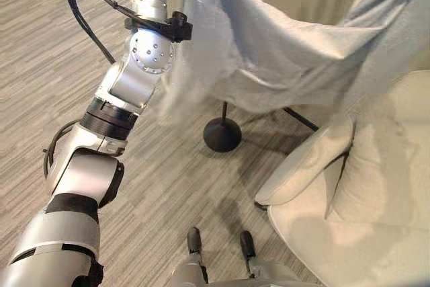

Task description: Hang the clothes on the sofa on the clothes rack.

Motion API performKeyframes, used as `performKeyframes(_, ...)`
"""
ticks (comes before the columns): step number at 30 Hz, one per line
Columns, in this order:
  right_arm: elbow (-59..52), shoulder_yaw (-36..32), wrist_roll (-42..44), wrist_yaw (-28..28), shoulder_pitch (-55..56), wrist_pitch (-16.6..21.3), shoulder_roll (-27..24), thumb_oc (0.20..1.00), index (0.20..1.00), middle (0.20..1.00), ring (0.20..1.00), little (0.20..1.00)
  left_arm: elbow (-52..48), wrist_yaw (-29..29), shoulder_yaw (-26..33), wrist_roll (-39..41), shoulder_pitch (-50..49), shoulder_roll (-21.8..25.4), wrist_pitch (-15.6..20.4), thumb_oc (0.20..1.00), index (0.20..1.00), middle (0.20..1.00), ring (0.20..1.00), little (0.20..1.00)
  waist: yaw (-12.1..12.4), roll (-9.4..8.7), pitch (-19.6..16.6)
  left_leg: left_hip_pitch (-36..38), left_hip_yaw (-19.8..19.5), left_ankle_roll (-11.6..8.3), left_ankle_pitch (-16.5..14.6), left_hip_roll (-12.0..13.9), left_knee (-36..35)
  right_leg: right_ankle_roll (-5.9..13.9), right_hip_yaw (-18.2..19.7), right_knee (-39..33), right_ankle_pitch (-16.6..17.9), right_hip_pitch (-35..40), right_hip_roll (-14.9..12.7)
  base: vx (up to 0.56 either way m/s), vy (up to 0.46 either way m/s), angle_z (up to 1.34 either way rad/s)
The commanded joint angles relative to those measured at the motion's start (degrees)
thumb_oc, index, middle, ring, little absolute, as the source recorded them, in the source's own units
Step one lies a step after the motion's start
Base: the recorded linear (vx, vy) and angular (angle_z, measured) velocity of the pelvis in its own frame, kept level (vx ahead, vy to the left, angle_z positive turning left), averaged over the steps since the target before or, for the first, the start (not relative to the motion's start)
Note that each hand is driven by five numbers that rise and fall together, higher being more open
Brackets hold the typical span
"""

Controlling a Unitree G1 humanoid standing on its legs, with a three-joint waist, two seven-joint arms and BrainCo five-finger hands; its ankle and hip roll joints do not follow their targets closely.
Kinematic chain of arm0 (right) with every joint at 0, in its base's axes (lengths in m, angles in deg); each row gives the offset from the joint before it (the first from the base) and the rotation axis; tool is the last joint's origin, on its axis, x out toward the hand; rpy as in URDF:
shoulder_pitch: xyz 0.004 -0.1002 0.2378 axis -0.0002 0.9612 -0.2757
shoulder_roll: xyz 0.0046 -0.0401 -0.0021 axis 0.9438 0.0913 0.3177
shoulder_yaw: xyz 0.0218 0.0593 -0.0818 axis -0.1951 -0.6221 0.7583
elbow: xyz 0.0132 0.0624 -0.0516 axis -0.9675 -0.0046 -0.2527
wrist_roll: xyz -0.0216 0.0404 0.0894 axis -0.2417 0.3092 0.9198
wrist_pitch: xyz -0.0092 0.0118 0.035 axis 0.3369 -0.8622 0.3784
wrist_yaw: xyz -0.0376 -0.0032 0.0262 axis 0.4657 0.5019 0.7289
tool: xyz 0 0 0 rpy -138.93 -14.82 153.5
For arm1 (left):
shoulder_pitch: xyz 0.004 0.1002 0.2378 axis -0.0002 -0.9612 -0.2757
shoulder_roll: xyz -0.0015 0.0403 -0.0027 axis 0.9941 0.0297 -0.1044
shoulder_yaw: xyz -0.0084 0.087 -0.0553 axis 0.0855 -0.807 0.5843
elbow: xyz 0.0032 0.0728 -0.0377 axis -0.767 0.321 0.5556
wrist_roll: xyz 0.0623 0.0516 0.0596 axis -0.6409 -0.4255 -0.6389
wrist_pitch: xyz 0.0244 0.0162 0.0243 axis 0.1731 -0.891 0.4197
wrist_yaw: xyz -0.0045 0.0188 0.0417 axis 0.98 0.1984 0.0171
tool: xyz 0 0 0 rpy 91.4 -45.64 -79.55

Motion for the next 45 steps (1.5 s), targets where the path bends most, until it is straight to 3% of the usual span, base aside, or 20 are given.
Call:
performKeyframes(1,-1.1,-4.7,1.9,1.9,-2.5,1.3,-3.3,0.200,0.200,0.200,0.200,0.200,1.7,-1.2,1.6,-0.2,6.3,0.9,2.4,0.200,0.200,0.200,0.200,0.200,2.8,-1.57,-2.5,3.9,1.9,-2.00,-9.6,0.4,-0.7,5.06,0.5,0.3,-2.4,0.8,0.3,0.17,0.079,0.33)
performKeyframes(6,-0.6,-6.3,1.3,1.9,-0.5,0.6,-2.0,0.200,0.200,0.200,0.200,0.200,1.1,-1.1,2.4,-0.9,4.8,1.6,2.1,0.200,0.200,0.200,0.200,0.200,2.7,0.47,-4.7,5.4,2.3,-2.72,-6.5,0.7,-8.2,5.98,-0.5,0.1,-3.6,1.2,-0.8,0.18,0.187,-0.01)
performKeyframes(17,0.4,-3.3,0.7,1.8,-5.5,-0.9,1.8,0.200,0.200,0.200,0.200,0.200,-0.1,-2.0,3.2,-1.2,5.1,5.5,1.6,0.200,0.200,0.200,0.200,0.200,4.7,0.78,-4.2,6.6,4.9,-1.14,-8.0,-1.7,-8.2,8.54,0.2,1.7,-1.3,-0.6,-4.7,0.06,0.150,-0.13)
performKeyframes(20,1.1,-1.6,1.0,1.8,-7.1,-1.0,2.8,0.200,0.200,0.200,0.200,0.200,-0.5,-2.1,4.0,-1.3,4.6,6.7,1.3,0.200,0.200,0.200,0.200,0.200,4.9,0.54,-3.3,7.0,5.9,-1.46,-8.2,-1.4,-8.2,8.92,1.6,4.5,-0.9,-1.7,-3.6,0.04,0.035,-0.07)
performKeyframes(22,0.9,-1.6,1.1,2.1,-6.9,-0.8,2.7,0.200,0.200,0.200,0.200,0.200,-0.6,-2.0,4.4,-1.0,3.9,7.0,1.2,0.200,0.200,0.200,0.200,0.200,4.7,-0.10,-2.6,8.1,7.0,-1.57,-8.9,-1.4,-8.2,7.73,2.2,3.2,-0.5,-3.5,-0.6,0.07,-0.013,-0.19)
performKeyframes(24,1.6,-1.7,1.4,2.2,-6.5,-0.6,2.6,0.200,0.200,0.200,0.200,0.200,-0.5,-1.7,3.8,-1.1,4.2,7.0,1.2,0.200,0.200,0.200,0.200,0.200,4.6,-0.08,-2.6,7.9,7.2,-1.55,-8.6,-1.5,-8.2,8.18,2.2,2.4,-0.8,-3.2,-0.1,0.05,-0.069,-0.27)
performKeyframes(29,0.1,-2.6,3.2,1.0,-5.8,0.8,1.2,0.200,0.200,0.200,0.200,0.200,0.0,-1.1,4.0,-0.5,4.1,5.1,1.7,0.200,0.200,0.200,0.200,0.200,3.6,-1.57,-3.1,10.2,7.3,-1.82,-10.3,-1.0,-8.2,6.94,1.5,0.3,0.0,-2.6,1.7,0.12,-0.136,-0.07)
performKeyframes(32,-1.1,-2.8,3.6,0.6,-5.4,1.4,0.4,0.200,0.200,0.200,0.200,0.200,-0.3,-0.7,4.1,-0.1,3.7,4.9,1.9,0.200,0.200,0.200,0.200,0.200,3.5,-1.54,-2.9,12.1,7.2,-1.72,-10.6,-0.5,-8.2,6.00,1.0,0.4,-0.8,-2.1,2.5,0.11,-0.115,0.08)
performKeyframes(33,-1.9,-3.0,3.8,0.6,-5.1,2.0,-0.1,0.200,0.200,0.200,0.200,0.200,-0.7,-0.4,4.3,0.3,3.2,4.5,2.0,0.200,0.200,0.200,0.200,0.200,3.5,-2.14,-2.1,12.2,7.5,-2.16,-10.6,0.1,-5.2,4.84,0.6,0.8,-1.7,-1.2,2.7,0.15,-0.183,0.02)
performKeyframes(35,-2.2,-3.7,4.1,0.5,-4.3,2.3,-0.3,0.200,0.200,0.200,0.200,0.200,-1.0,-0.3,4.7,0.3,2.8,4.3,2.0,0.200,0.200,0.200,0.200,0.200,3.6,-2.60,-1.3,10.7,7.3,-2.59,-11.7,0.6,-0.7,4.32,0.0,1.3,-2.3,-0.3,2.5,0.07,-0.130,0.05)
performKeyframes(37,-3.4,-4.8,4.3,0.3,-3.8,2.4,-1.3,0.200,0.200,0.200,0.200,0.200,-1.5,0.1,4.7,0.8,2.8,4.0,2.3,0.200,0.200,0.200,0.200,0.200,4.1,-3.98,0.4,4.7,5.4,-3.24,-10.1,1.1,9.6,3.45,-0.5,2.2,-2.7,0.5,1.7,0.03,-0.108,0.18)
performKeyframes(38,-3.5,-4.7,4.5,0.5,-3.2,2.7,-1.4,0.200,0.200,0.200,0.200,0.200,-1.2,-0.5,4.2,1.4,3.1,3.5,2.5,0.200,0.200,0.200,0.200,0.200,4.0,-4.76,1.0,0.6,2.7,-2.62,-10.2,1.5,13.4,3.33,0.1,2.4,-3.4,0.9,1.0,0.07,-0.067,0.29)
performKeyframes(39,-3.4,-4.8,4.6,0.6,-3.2,2.8,-1.5,0.200,0.200,0.200,0.200,0.200,-1.1,-0.5,4.1,1.4,3.2,3.5,2.6,0.200,0.200,0.200,0.200,0.200,3.8,-4.72,0.9,0.1,2.4,-2.57,-10.5,1.4,14.1,3.36,-0.1,2.3,-3.5,0.8,1.0,0.11,0.005,0.37)
performKeyframes(42,-4.0,-5.4,5.0,0.8,-3.0,3.0,-2.2,0.200,0.200,0.200,0.200,0.200,-0.4,-1.4,3.4,1.5,4.2,3.5,2.6,0.200,0.200,0.200,0.200,0.200,4.1,-4.28,-0.2,-2.3,-0.1,-2.88,-10.3,2.8,8.5,4.29,0.0,1.2,-4.2,1.5,-0.1,0.21,0.150,0.22)
performKeyframes(44,-4.2,-4.6,5.1,1.2,-4.4,3.5,-2.0,0.200,0.200,0.200,0.200,0.200,-0.6,-1.9,2.7,1.2,4.7,4.3,2.6,0.200,0.200,0.200,0.200,0.200,5.3,-3.46,-0.8,-2.7,-3.2,-3.50,-7.6,3.0,1.7,4.52,0.9,0.5,-4.8,1.7,-0.4,0.27,0.318,0.09)
performKeyframes(45,-3.4,-3.0,3.2,1.4,-6.0,2.6,-2.0,0.200,0.200,0.200,0.200,0.200,-1.8,-1.9,2.6,-0.4,3.8,5.1,2.5,0.200,0.200,0.200,0.200,0.200,5.8,-2.21,-2.2,-1.8,-4.0,-4.24,-5.2,3.6,-6.0,5.12,0.9,0.1,-6.3,2.5,-1.2,0.24,0.322,-0.35)
